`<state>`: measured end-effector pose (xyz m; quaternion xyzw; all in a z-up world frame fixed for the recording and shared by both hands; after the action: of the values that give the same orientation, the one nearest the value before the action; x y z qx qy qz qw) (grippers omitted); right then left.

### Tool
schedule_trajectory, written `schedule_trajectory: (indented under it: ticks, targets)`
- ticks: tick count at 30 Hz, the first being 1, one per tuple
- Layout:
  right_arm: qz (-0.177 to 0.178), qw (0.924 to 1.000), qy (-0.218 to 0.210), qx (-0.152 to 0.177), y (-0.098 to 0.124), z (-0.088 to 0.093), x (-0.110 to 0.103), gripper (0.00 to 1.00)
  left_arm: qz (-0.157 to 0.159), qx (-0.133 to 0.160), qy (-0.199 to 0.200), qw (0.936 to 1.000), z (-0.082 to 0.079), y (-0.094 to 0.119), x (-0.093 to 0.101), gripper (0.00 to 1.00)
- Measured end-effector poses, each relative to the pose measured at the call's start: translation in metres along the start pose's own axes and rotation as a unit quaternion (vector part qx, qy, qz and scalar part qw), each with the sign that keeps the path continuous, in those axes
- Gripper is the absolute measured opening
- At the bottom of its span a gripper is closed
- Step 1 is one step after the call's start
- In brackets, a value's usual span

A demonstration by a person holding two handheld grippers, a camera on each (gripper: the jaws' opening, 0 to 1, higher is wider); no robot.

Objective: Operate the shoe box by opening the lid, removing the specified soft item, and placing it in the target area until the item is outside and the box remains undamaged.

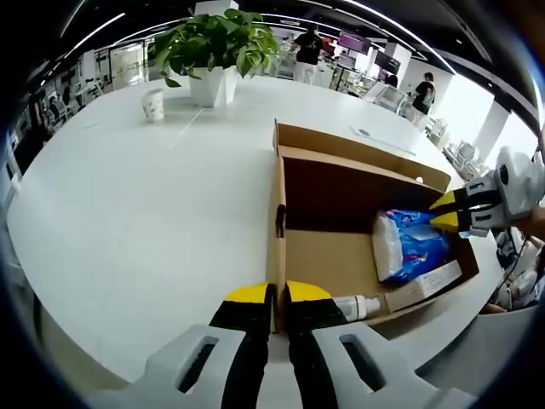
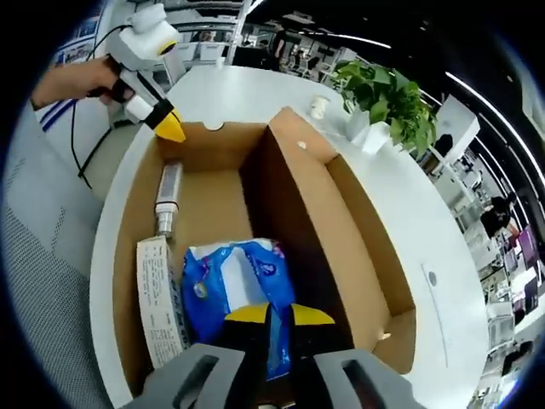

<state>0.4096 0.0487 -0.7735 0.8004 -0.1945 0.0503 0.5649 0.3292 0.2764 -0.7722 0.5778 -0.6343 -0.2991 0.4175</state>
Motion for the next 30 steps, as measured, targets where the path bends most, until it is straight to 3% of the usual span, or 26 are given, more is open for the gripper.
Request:
schedule_trajectory:
  ticks: [9,17,30]
  targets:
    - [0.009,0.9998,-0.003,0.015,0.009,-0.006,0.006,0.0,0.0,-0.001,0.0,1.0,-0.001,-0.003,-0.004,0.03]
    - [0.009,0.999,0.006,0.043,0.029,-0.019,0.0,0.0,-0.001,-0.003,-0.001,1.0,-0.001,-0.004,-0.004,0.03]
    - [0.013,0.9956,-0.015,0.091,0.066,-0.038,0.013,0.0,0.001,-0.005,0.003,1.0,-0.001,-0.005,-0.005,0.04]
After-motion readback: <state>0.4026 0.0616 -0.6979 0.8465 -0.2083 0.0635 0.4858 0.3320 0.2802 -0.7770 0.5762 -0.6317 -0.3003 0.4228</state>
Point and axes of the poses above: the point that each gripper's makers call its tool centre point, and the gripper's own axes: y roughly backward along the fingers, x roughly to its right, z roughly out of its underside, the point moved 2 cm from there along y, roughly backward along the fingers, and after that the axes turned 12 degrees about -x, right-handed, at the moved point
